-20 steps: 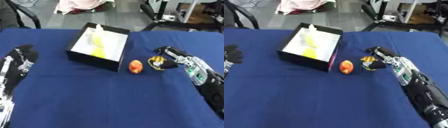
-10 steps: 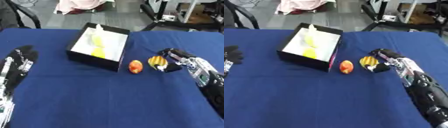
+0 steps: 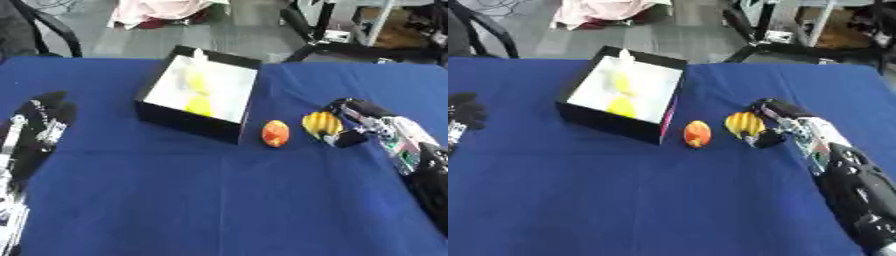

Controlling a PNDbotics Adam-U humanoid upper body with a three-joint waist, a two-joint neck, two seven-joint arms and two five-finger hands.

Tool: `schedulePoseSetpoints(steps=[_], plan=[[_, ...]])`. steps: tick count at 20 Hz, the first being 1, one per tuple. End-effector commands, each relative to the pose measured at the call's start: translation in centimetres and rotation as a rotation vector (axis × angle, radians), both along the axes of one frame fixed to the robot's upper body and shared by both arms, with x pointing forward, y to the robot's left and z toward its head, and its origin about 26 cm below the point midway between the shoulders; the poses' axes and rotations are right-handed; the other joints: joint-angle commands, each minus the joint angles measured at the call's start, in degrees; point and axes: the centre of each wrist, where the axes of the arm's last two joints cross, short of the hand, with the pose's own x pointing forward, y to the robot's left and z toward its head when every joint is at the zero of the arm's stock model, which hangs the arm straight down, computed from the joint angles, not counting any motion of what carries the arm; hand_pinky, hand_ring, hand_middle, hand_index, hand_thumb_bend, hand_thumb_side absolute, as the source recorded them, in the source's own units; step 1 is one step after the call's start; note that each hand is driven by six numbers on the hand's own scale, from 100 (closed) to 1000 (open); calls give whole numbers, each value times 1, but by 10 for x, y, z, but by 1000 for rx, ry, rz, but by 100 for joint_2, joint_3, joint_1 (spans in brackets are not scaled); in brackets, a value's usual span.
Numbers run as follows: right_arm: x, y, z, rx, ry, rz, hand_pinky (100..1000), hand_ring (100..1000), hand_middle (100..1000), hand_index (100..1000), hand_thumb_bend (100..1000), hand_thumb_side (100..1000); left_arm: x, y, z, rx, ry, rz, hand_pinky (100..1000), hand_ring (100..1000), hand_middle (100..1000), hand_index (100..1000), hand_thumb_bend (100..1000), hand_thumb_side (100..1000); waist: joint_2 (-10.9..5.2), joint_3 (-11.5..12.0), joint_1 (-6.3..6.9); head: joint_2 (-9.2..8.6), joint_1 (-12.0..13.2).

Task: Pick up objects on the table and place them in the box.

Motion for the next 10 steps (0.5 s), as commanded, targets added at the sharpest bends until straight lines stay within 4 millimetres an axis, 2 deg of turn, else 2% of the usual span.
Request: schedulePoseSetpoints(steps=[1, 3, 5, 8, 10], plan=[[1, -14, 6, -37, -16, -34, 824, 788, 712, 695, 203, 210, 0, 2, 7, 5, -23, 5, 689, 679, 646, 817, 598, 760, -54, -5, -16, -8, 4], [1, -13, 6, -35, -39, -38, 813, 767, 645, 595, 175, 131, 0, 2, 7, 3, -23, 6, 688, 679, 646, 817, 596, 761, -54, -2, -16, -8, 6], [1, -12, 8, -29, -75, -44, 804, 749, 594, 517, 155, 100, 0, 2, 7, 2, -23, 7, 688, 678, 646, 816, 595, 762, -54, 2, -16, -8, 9], [4, -9, 18, 2, -158, -49, 792, 727, 560, 420, 100, 100, 0, 2, 7, 1, -22, 10, 688, 678, 644, 816, 588, 767, -54, 5, -20, -8, 13], [7, -4, 30, 38, -216, -41, 788, 720, 552, 381, 100, 100, 0, 2, 7, -1, -21, 9, 688, 677, 643, 816, 586, 769, -53, 7, -24, -8, 15]])
